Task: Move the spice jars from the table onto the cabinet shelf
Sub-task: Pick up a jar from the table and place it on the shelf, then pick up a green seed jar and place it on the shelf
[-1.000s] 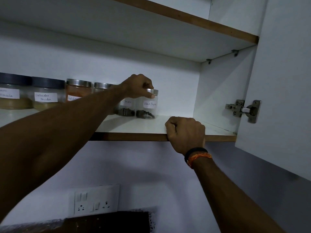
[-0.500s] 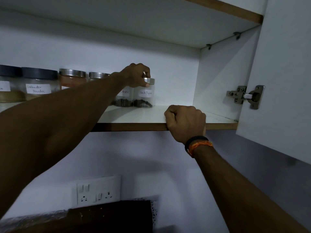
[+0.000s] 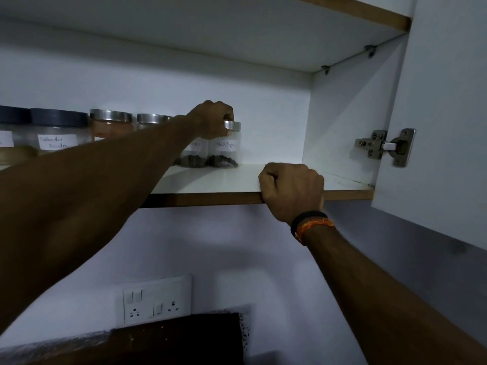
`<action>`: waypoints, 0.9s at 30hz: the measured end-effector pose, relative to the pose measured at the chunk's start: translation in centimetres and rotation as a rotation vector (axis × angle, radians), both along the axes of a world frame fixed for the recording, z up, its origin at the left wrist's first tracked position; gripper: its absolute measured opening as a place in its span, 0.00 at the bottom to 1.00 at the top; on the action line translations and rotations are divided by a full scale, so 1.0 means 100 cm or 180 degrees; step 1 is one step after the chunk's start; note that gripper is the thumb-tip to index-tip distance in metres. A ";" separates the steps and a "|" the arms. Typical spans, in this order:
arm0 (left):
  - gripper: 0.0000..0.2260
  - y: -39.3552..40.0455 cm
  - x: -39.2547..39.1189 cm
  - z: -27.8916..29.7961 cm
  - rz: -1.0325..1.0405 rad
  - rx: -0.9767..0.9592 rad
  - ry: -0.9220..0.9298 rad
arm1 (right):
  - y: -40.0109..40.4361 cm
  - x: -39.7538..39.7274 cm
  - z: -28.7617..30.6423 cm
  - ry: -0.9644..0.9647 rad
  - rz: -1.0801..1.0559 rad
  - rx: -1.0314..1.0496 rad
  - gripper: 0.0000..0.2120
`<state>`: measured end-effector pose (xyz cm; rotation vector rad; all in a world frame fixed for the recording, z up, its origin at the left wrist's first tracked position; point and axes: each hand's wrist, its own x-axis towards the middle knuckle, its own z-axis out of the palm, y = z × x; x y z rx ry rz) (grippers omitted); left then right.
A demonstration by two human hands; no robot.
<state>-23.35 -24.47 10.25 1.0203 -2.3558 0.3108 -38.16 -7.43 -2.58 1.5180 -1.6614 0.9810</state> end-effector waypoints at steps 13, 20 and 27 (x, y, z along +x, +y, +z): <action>0.27 0.119 0.056 -0.051 -0.0480 0.0254 0.0205 | 0.016 0.011 0.002 -0.0018 -0.0228 0.0458 0.17; 0.18 0.170 0.056 -0.102 -0.0593 0.0052 0.0313 | 0.036 0.031 -0.019 0.0352 -0.0552 0.0412 0.21; 0.24 0.226 0.046 -0.161 -0.0690 -0.0321 0.0264 | 0.079 0.044 -0.063 -0.0277 0.0278 0.0543 0.30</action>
